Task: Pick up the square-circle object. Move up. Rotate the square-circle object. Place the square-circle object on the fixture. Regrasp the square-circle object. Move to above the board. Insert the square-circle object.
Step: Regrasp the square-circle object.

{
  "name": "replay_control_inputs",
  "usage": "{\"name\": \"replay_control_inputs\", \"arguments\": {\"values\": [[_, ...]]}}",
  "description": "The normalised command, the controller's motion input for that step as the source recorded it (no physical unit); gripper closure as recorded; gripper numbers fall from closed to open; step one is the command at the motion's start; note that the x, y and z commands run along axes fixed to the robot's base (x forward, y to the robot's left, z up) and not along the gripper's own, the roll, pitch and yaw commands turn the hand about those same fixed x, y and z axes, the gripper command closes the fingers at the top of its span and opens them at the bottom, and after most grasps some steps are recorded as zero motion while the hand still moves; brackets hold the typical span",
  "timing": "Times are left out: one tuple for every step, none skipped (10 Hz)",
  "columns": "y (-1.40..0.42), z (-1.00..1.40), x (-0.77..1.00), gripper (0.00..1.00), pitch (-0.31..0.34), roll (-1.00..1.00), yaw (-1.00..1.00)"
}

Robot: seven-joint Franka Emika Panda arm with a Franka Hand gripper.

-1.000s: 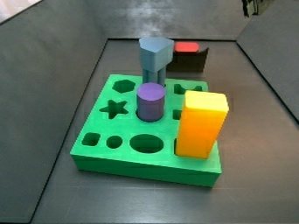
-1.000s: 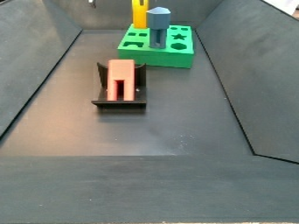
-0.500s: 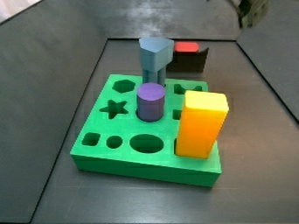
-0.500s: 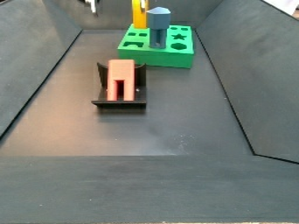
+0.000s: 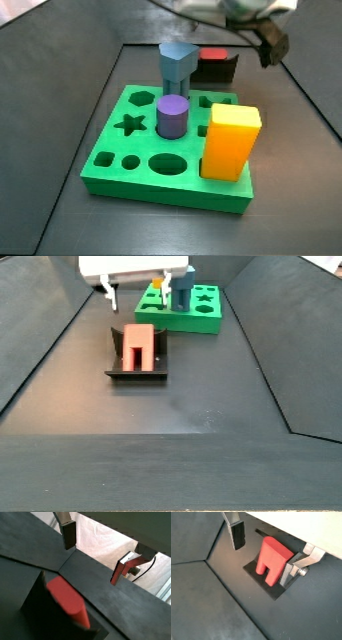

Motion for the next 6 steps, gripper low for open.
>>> {"name": "replay_control_inputs", "arguments": {"values": [[0.05,-1.00,0.10,0.00,-0.076,0.07,0.02],[0.04,-1.00,0.11,0.00,-0.062,0.07,0.00],[0.03,-0.90,0.11,0.00,-0.054,0.07,-0.01],[0.02,-0.74,0.09,0.00,-0.046,0.07,-0.01],[0.01,-0.53,0.08,0.00,-0.031,0.06,-0.01],[0.01,-0.38,0.08,0.00,-0.019,0.06,-0.01]]}}
